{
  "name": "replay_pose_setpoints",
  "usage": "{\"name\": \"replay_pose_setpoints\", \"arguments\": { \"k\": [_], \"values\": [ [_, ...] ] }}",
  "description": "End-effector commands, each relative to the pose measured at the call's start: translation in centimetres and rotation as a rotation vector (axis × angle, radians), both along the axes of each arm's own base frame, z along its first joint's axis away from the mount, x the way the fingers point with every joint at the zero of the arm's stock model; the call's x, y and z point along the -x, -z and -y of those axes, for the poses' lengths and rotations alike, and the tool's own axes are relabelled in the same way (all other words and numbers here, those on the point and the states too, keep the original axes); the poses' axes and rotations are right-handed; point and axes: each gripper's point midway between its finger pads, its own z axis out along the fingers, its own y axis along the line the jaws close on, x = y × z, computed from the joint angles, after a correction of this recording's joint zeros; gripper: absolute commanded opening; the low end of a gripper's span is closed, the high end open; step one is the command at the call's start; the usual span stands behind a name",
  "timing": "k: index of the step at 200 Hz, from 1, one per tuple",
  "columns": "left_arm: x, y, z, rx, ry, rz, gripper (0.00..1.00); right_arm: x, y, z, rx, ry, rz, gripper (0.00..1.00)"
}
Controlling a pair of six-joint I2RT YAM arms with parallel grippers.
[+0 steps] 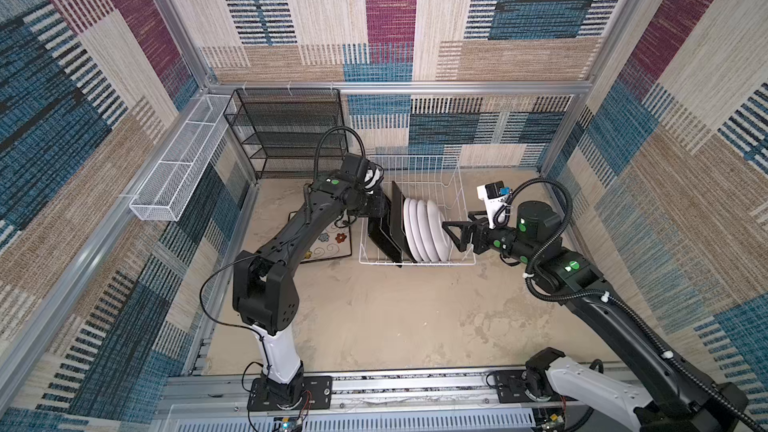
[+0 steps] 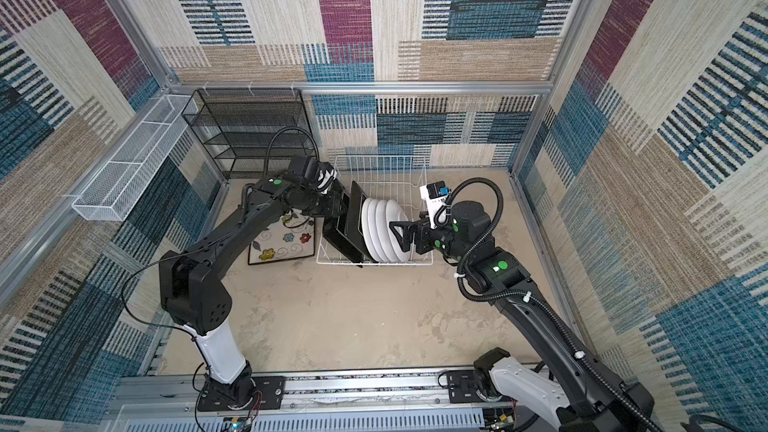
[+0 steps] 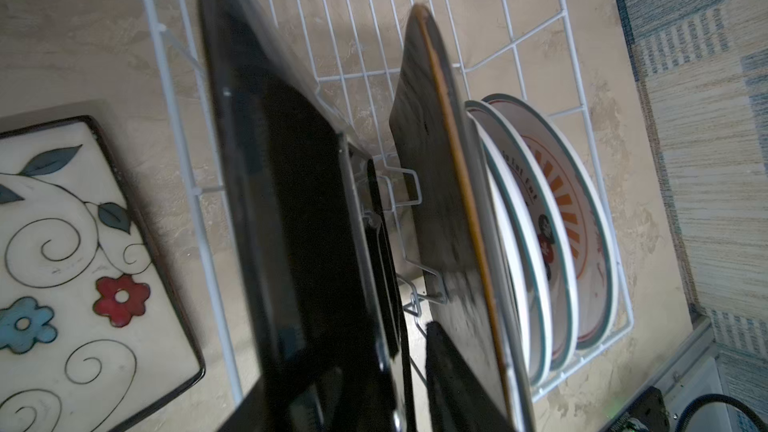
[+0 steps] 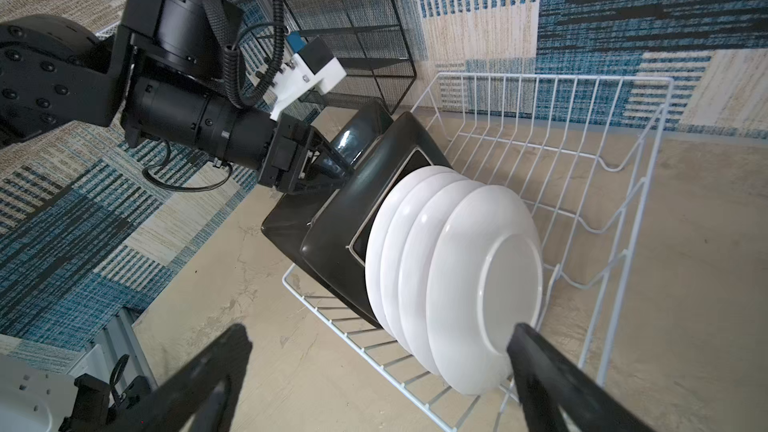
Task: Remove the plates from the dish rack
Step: 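Move the left gripper over the rack to the nearest black square plate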
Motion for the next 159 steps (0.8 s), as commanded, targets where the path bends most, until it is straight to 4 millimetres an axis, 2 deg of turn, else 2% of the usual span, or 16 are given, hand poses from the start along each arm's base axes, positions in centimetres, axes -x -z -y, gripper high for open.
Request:
{"name": "replay_pose_setpoints", "arguments": {
  "k": [1,53,93,136,146,159],
  "values": [
    [-0.1,0.7,0.0,-0.026,-0.007,-0.031,0.46,0.3,-0.2,0.4,-0.021,0.022,-0.013,0.99],
    [-0.4,1.8,0.7,-0.054,0.02,-0.078,0.4,1.5,-0.4,1.6,-0.043,0.066,-0.023,0.99],
    [0.0,3.0,0.8,-0.073,0.04,-0.115,0.34,2.4,0.4,1.3,-0.048,0.034,-0.06,0.99],
    [0.3,3.7,0.9,-0.074,0.048,-0.148,0.29,2.4,1.3,1.2,-0.036,0.025,-0.082,0.99],
    [0.3,3.8,0.9,-0.07,0.042,-0.154,0.24,2.4,1.4,1.1,-0.037,0.023,-0.083,0.99],
    [0.5,3.8,1.0,-0.062,0.039,-0.164,0.23,2.3,1.4,1.0,-0.039,0.02,-0.077,0.99]
  ]
}}
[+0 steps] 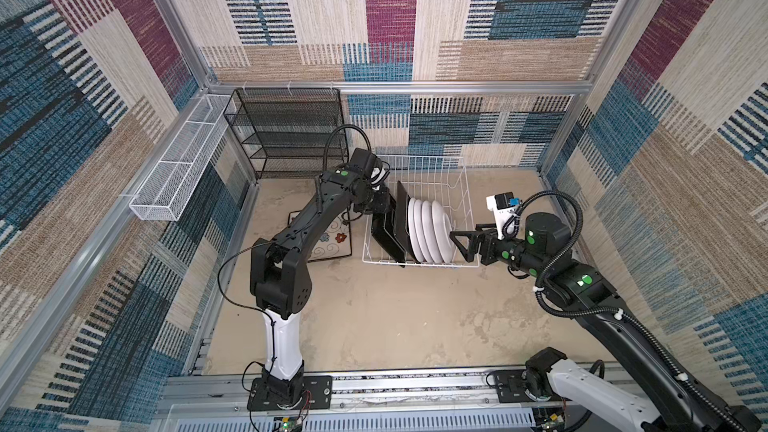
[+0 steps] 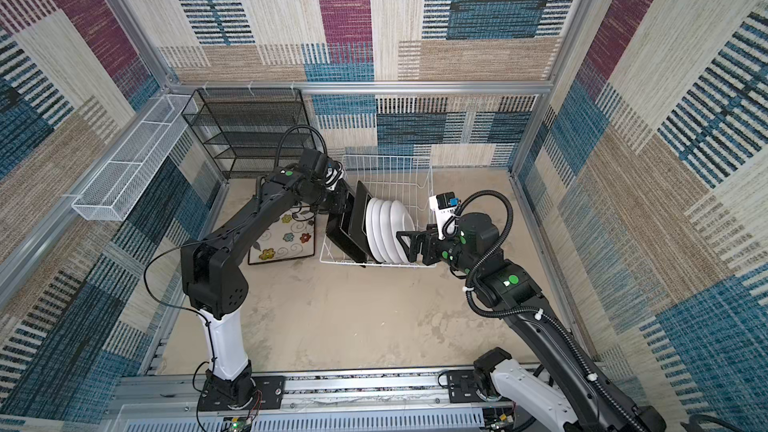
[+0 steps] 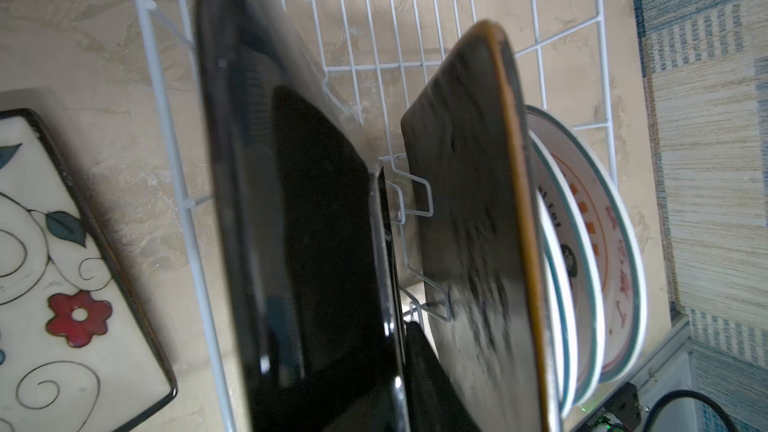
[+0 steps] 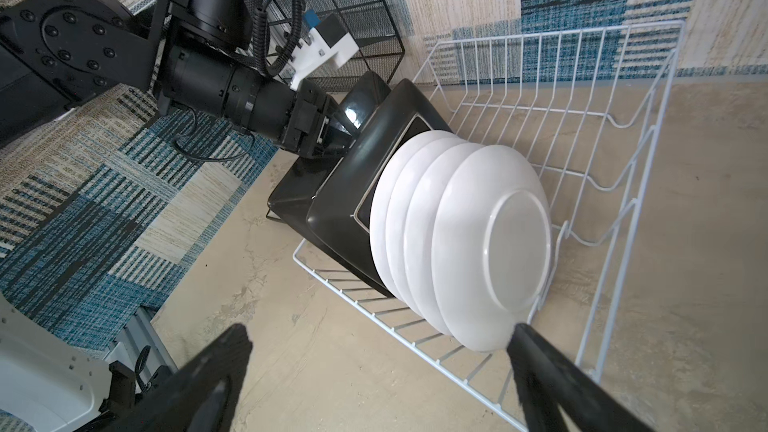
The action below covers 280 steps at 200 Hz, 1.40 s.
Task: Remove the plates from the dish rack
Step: 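Move the left gripper over the rack to the nearest black square plate, then close the left gripper on the black plate's rim while the right holds still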
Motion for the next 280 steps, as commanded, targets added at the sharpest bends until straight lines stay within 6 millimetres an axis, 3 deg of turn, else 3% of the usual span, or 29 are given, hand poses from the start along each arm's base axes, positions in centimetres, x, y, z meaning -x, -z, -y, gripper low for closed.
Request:
{"name": "replay_pose_setpoints", "arguments": {
  "k": [1,25,49,78,103,180,241,280],
  "values": [
    [1.7,2.3,-0.6,-0.067,0.034,-0.08,0.23,0.1,-0.1,-0.4,-0.014,-0.016,0.005,0.99],
    [2.3,2.4,-0.9,-0.072,0.024,-0.091,0.22,-0.2,-0.3,-0.4,-0.006,-0.021,0.018,0.99],
    [2.9,2.0,-1.5,-0.081,0.005,-0.087,0.12,-0.5,-0.5,-0.6,0.013,-0.029,0.036,0.99],
    [3.0,1.2,-2.3,-0.093,-0.039,-0.065,0.11,-0.9,-0.4,-0.9,0.043,-0.05,0.058,0.99],
    [2.8,0.8,-2.4,-0.066,-0.095,-0.058,0.0,-1.6,-0.2,-1.4,0.065,-0.066,0.064,0.99],
    [2.4,0.4,-3.1,0.029,-0.293,-0.024,0.0,-3.5,-0.2,-2.3,0.125,-0.092,0.092,0.99],
    [0.8,0.6,-3.3,0.059,-0.402,-0.008,0.0,-3.6,0.9,-1.2,0.171,-0.043,0.059,0.99],
    [-0.6,0.0,-2.0,0.099,-0.37,0.012,0.0,-3.5,0.8,-0.8,0.179,-0.025,0.058,0.99]
  ]
}}
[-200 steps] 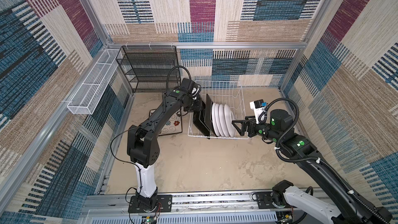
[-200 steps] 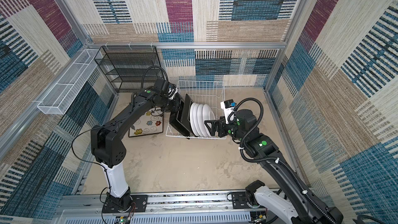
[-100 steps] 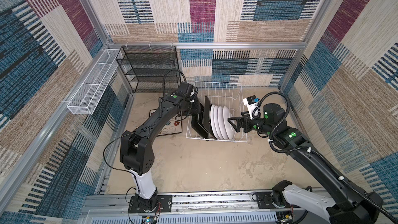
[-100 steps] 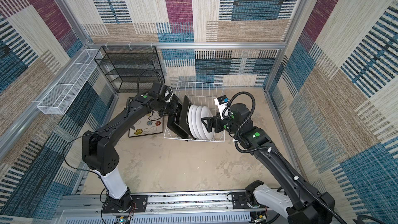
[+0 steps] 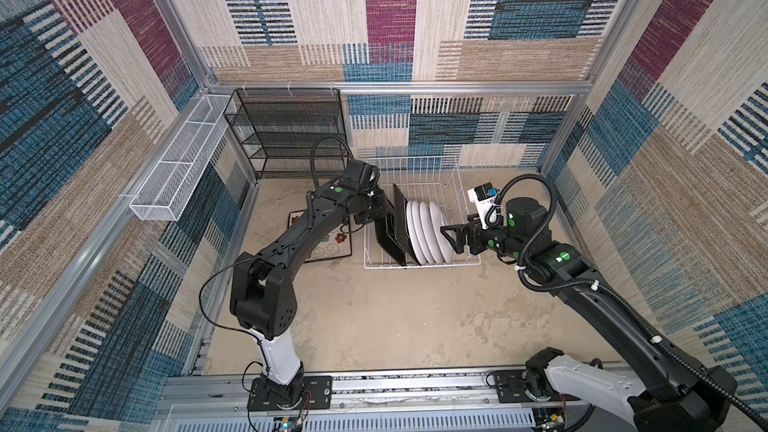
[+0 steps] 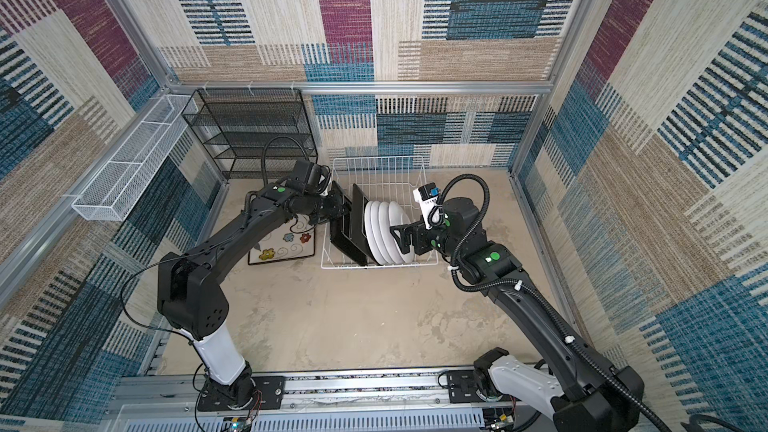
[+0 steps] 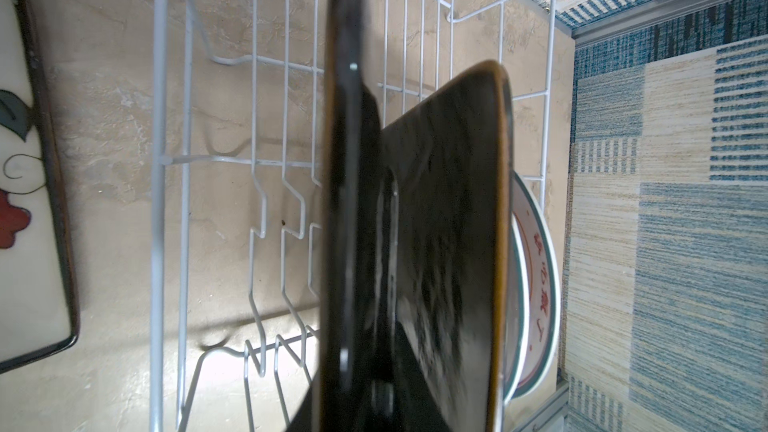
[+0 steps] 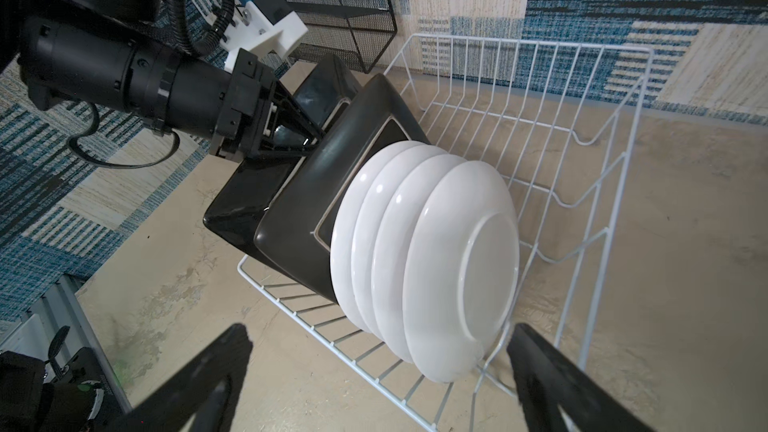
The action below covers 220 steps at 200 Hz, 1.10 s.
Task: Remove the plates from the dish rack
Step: 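Close the left gripper on the black plate's rim while the right holds still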
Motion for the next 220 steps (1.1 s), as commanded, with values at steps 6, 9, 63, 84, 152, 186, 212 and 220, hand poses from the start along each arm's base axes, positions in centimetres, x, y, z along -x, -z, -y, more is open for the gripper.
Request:
{"name": "replay_pose_setpoints", "arguments": {
  "k": [6,9,63,84,152,186,212,220],
  "values": [
    [-2.1,0.8,-1.3,-0.091,-0.062,0.042,0.0,-0.1,-0.7,0.5,0.005,0.023,0.028,0.99],
    [-2.2,0.8,-1.1,-0.088,-0.055,0.043,0.0,-0.1,-0.7,0.5,0.006,0.024,0.029,0.99],
    [-3.1,0.5,0.0,-0.113,0.045,0.046,0.0,-0.1,-0.9,0.8,0.015,0.036,0.039,0.99],
    [-3.0,0.2,0.5,-0.098,0.063,0.042,0.0,0.0,-0.9,0.7,0.013,0.032,0.034,0.99],
    [-2.4,-3.4,0.3,-0.09,0.087,0.102,0.0,0.1,-1.4,0.8,0.004,0.034,0.046,0.99],
    [-1.9,-5.1,-0.1,-0.087,0.092,0.138,0.0,0.1,-1.7,0.7,-0.004,0.03,0.052,0.99],
    [-1.5,-6.6,0.0,-0.064,0.096,0.163,0.0,0.1,-2.0,0.7,-0.007,0.03,0.058,0.99],
    [-1.3,-7.2,-0.1,-0.059,0.096,0.173,0.0,0.1,-2.0,0.7,-0.005,0.029,0.057,0.99]
  ]
}}
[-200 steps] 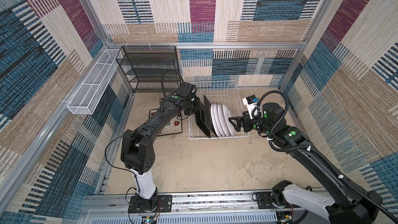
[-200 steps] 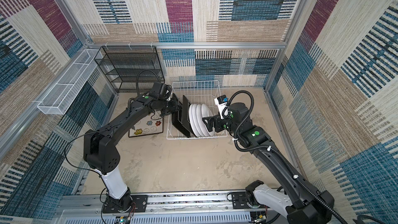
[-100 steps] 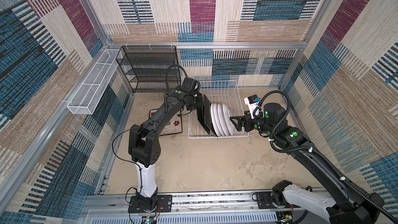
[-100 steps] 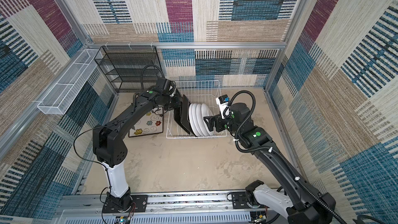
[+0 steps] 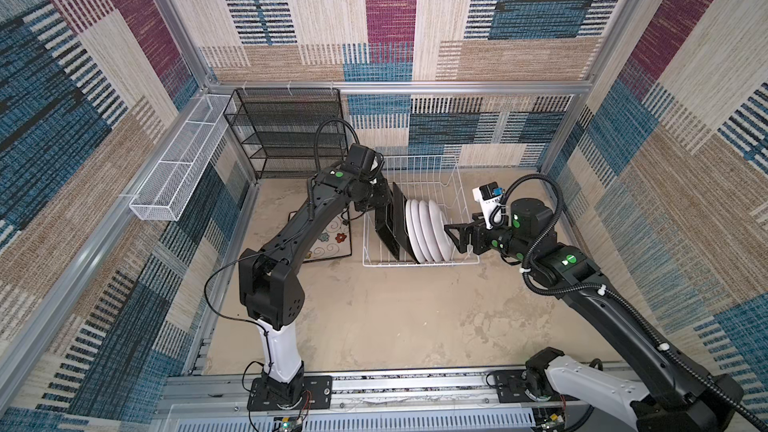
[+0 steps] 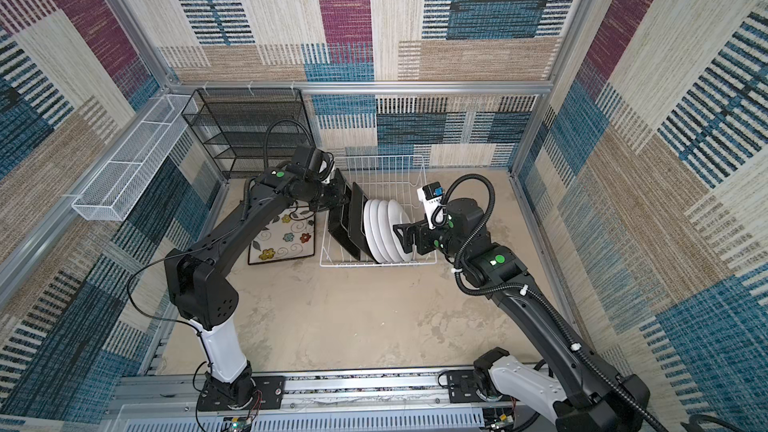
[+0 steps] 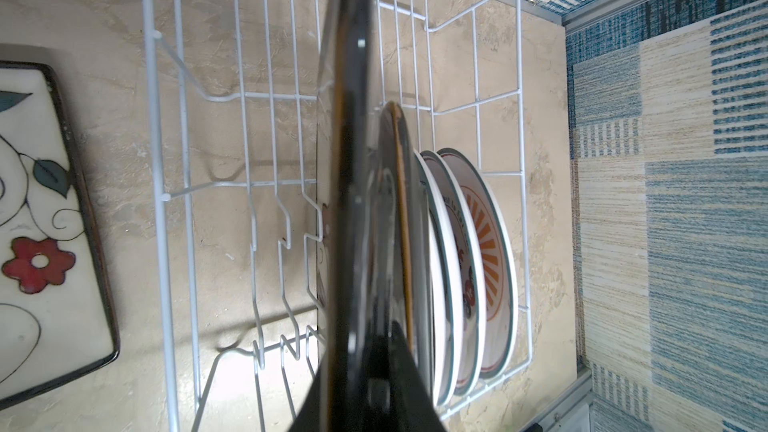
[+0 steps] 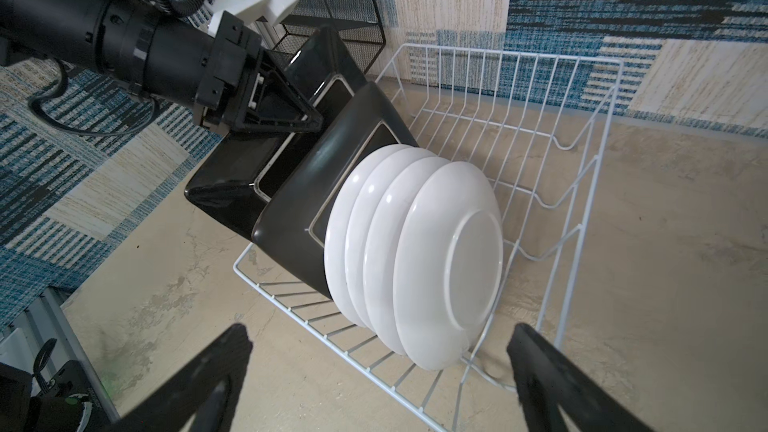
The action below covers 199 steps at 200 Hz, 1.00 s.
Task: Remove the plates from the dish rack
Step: 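Close the left gripper on the black plate's rim while the right holds still, then lift the square plate up out of the rack with the left gripper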
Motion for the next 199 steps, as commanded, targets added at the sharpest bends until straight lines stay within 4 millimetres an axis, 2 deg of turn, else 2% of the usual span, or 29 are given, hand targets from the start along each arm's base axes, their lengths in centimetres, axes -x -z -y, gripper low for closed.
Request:
{"name": "replay_pose_setpoints", "arguments": {
  "k": [1,58,157,199],
  "values": [
    [-0.5,-3.0,-0.2,0.006,0.014,0.107,0.0,-0.1,-1.0,-0.1,-0.01,-0.004,0.029,0.99],
    [0.4,-6.5,-1.3,-0.007,0.011,0.184,0.0,0.0,-1.5,-0.2,-0.024,-0.011,0.041,0.99],
    [2.6,-10.3,-3.2,-0.032,0.002,0.271,0.0,0.1,-2.4,-0.9,-0.054,-0.04,0.043,0.99],
    [3.7,-13.0,-4.5,-0.097,0.036,0.39,0.0,-0.2,-2.2,-1.4,-0.084,-0.043,0.011,0.99]
  ]
}}
